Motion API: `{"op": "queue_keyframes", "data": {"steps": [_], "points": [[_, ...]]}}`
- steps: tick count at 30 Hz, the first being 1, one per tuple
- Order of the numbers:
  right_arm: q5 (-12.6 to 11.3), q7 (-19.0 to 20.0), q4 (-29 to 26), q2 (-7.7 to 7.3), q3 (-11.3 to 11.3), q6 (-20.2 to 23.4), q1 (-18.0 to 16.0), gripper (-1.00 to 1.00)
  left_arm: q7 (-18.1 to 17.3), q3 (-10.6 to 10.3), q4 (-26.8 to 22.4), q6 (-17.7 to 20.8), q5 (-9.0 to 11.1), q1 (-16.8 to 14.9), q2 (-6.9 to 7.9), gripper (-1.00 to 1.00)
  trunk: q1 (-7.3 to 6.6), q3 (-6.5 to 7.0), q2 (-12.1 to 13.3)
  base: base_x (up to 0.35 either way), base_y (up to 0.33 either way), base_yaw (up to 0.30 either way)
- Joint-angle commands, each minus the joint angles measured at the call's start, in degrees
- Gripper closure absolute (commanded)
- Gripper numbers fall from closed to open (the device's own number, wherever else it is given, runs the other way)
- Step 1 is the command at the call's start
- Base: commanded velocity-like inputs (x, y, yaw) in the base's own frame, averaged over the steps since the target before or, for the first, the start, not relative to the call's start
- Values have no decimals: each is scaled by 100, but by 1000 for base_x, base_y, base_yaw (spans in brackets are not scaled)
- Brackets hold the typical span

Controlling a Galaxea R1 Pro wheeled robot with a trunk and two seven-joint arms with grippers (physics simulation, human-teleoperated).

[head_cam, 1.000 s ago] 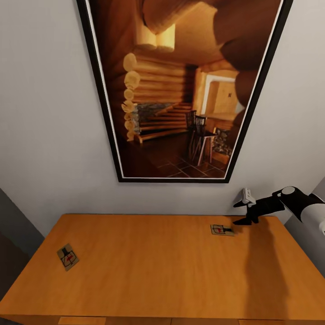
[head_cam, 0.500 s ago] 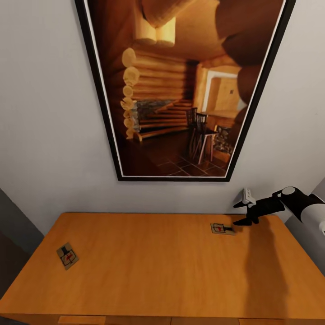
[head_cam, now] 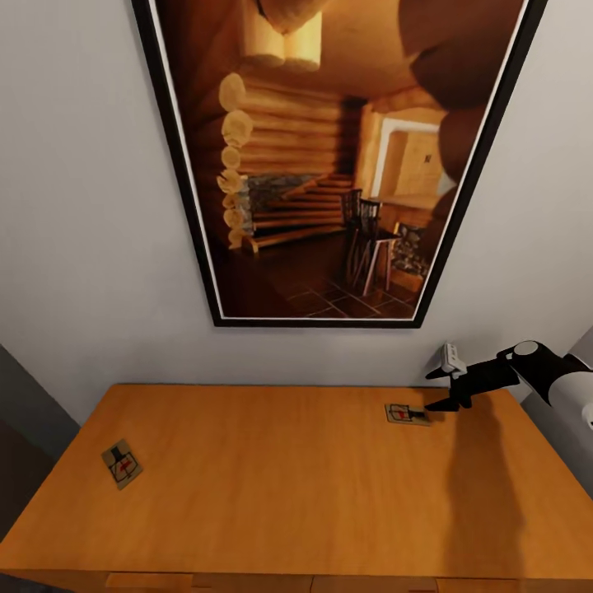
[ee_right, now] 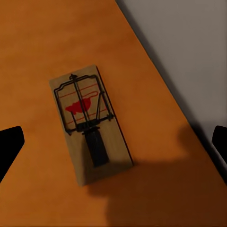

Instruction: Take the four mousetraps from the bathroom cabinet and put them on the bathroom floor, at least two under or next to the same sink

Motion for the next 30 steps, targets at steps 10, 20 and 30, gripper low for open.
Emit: {"op": "queue_keyframes", "data": {"steps": [10, 20, 30], "points": [[60, 9, -2, 0, -41, -36, -4, -100, 34, -50, 18, -27, 9, -9, -3, -100, 3, -91, -12, 0, 0, 0], [60, 8, 3, 32, -41, -36, -5, -100, 36, -48, 18, -27, 9, -9, -3, -100, 3, -167, -12, 0, 0, 0], [49, 9, 3, 52, -41, -44, -3, -100, 36, -50, 18, -27, 9, -9, -3, -100, 3, -182, -12, 0, 0, 0]]}}
